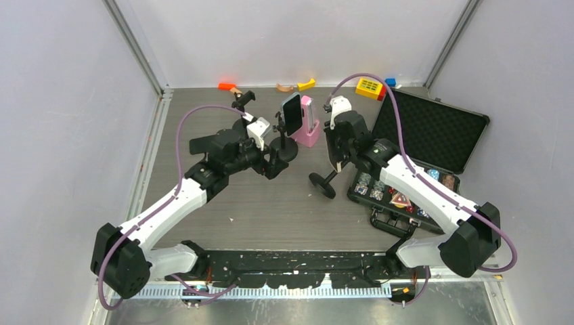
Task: Place the phone on the phone stand
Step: Install the phone on the phone stand.
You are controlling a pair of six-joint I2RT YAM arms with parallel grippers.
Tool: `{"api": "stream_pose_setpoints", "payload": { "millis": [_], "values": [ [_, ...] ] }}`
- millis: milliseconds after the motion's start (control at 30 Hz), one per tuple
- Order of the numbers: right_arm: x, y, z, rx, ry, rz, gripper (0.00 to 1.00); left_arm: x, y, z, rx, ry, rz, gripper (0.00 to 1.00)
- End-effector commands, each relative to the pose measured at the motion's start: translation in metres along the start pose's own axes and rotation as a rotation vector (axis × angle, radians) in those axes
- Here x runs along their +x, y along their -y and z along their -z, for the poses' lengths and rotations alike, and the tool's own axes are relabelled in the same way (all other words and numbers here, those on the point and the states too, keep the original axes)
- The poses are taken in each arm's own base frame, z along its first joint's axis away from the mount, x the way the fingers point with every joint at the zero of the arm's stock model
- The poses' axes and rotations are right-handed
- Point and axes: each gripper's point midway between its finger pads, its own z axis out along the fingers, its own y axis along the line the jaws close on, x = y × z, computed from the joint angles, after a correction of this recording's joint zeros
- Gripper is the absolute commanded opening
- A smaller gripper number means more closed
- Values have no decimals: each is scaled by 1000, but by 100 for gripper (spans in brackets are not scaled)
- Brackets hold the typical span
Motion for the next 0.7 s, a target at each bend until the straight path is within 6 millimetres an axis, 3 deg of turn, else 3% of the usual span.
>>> {"api": "stream_pose_setpoints", "payload": {
  "millis": [0, 267, 533, 667],
  "values": [
    [31, -2, 3, -2, -108, 65, 0, -17, 7, 7, 31, 29, -38, 80],
    [23, -31, 16, -184, -92, 50, 0, -18, 6, 6, 34, 48, -55, 80],
    [-13, -69, 53, -457, -10, 106, 0, -22, 4, 4, 69, 96, -77, 83],
    [-31, -82, 74, -566, 68, 164, 0, -25, 20, 7, 187, 137, -111, 83]
  ]
}}
